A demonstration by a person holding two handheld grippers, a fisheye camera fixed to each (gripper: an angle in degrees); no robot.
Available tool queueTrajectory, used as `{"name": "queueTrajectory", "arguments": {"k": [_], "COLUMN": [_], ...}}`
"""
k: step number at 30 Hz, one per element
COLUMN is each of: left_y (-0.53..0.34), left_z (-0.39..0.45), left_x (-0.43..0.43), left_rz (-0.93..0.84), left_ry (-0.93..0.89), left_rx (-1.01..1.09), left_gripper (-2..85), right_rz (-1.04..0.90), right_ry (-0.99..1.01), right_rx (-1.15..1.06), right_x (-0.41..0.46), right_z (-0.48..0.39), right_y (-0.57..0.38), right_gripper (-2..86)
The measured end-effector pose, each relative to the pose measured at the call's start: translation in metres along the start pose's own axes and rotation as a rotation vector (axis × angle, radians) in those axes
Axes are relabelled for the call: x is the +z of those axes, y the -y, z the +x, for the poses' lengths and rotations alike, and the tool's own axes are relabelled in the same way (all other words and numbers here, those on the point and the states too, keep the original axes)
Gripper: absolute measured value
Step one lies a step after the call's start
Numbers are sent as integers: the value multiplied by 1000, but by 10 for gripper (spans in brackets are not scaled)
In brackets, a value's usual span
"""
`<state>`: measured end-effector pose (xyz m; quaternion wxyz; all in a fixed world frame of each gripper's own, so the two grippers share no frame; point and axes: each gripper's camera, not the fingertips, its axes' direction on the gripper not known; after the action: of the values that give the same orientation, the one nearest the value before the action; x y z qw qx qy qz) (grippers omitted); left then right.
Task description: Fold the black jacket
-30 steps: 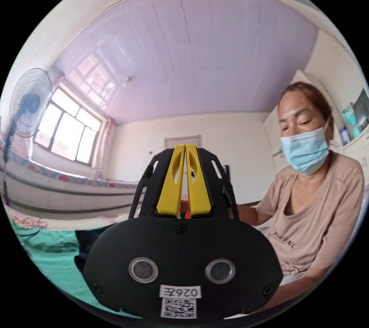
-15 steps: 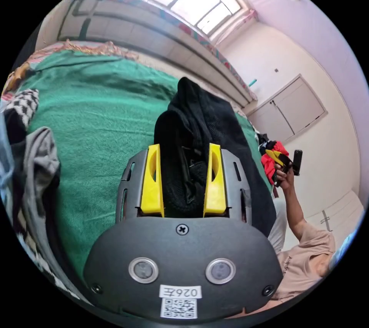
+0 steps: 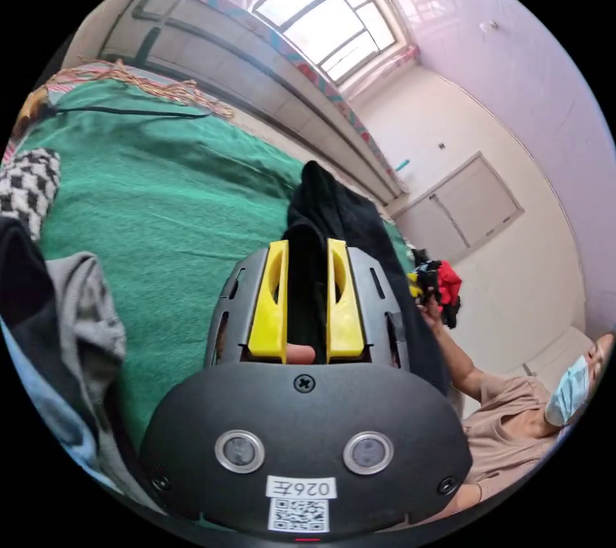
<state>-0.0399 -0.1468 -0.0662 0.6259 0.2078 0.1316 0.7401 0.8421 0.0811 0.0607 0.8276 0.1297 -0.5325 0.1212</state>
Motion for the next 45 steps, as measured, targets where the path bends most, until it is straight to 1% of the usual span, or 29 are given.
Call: {"name": "queueTrajectory", "arguments": {"k": [1,3,4,5,7,8,10,13,14,16,18,20,21,25,26,28,30,31,33,34,35,36,37,39,40,42,44,45], "left_y": [5,15,16,19,28,32,36,40,44,50,55,64,66,76,76,78,81,82,80,78,76,76,73,67,63,53,29,23], "left_z": [4,10,24,37,51,55,49,56,64,74,80,90,97,163,179,189,199,208,235,258,282,293,315,350,376,422,486,500], "left_x": [15,53,65,77,88,94,103,116,121,125,130,145,145,159,161,160,153,146,136,128,118,112,98,70,48,11,-50,-68], "left_rz": [-25,-120,-101,-119,-153,-182,-182,-163,-157,-134,-137,-201,-201,-287,-301,-299,-289,-268,-237,-212,-186,-172,-132,-59,-13,55,161,193], "left_ry": [19,-7,67,134,172,90,-35,-78,-175,-243,-203,-188,-163,100,95,32,26,44,119,179,224,238,254,272,297,369,494,512], "left_rx": [5,-6,30,63,97,127,84,115,142,155,162,158,164,312,357,345,341,344,387,433,475,491,518,555,579,634,739,747], "left_gripper": [125,177,220,221,218,201,170,168,174,179,181,203,204,183,162,125,105,98,91,88,85,85,84,83,83,83,84,84], "right_rz": [-2,-18,-21,-29,-40,-41,-31,-7,1,12,12,1,-16,-87,-102,-114,-88,-69,1,23,65,105,126,215,239,332,398,443], "right_ry": [-7,-17,-16,-18,-29,-28,-30,-26,-31,-36,-50,-68,-89,-151,-150,-154,-195,-216,-406,-466,-576,-667,-709,-840,-864,-915,-915,-907], "right_rx": [-8,-28,-28,-29,-38,-41,-39,-28,-27,-27,-25,-27,-30,-74,-78,-86,-141,-166,-326,-376,-474,-567,-615,-792,-830,-941,-992,-1023], "right_x": [-2,-6,-5,-4,-1,3,8,21,28,40,62,82,98,143,155,171,193,198,225,233,248,262,269,290,294,301,298,295], "right_z": [2,12,16,21,29,35,46,65,73,83,96,106,111,123,130,141,145,141,107,94,68,42,28,-22,-34,-76,-108,-129], "right_y": [0,0,0,1,2,2,0,-5,-6,-9,-13,-16,-17,-31,-39,-57,-91,-102,-153,-168,-200,-232,-249,-321,-339,-409,-458,-491], "right_gripper": [146,147,147,149,151,152,153,155,155,153,146,140,138,134,131,119,93,85,61,58,51,47,45,43,42,42,41,41]}}
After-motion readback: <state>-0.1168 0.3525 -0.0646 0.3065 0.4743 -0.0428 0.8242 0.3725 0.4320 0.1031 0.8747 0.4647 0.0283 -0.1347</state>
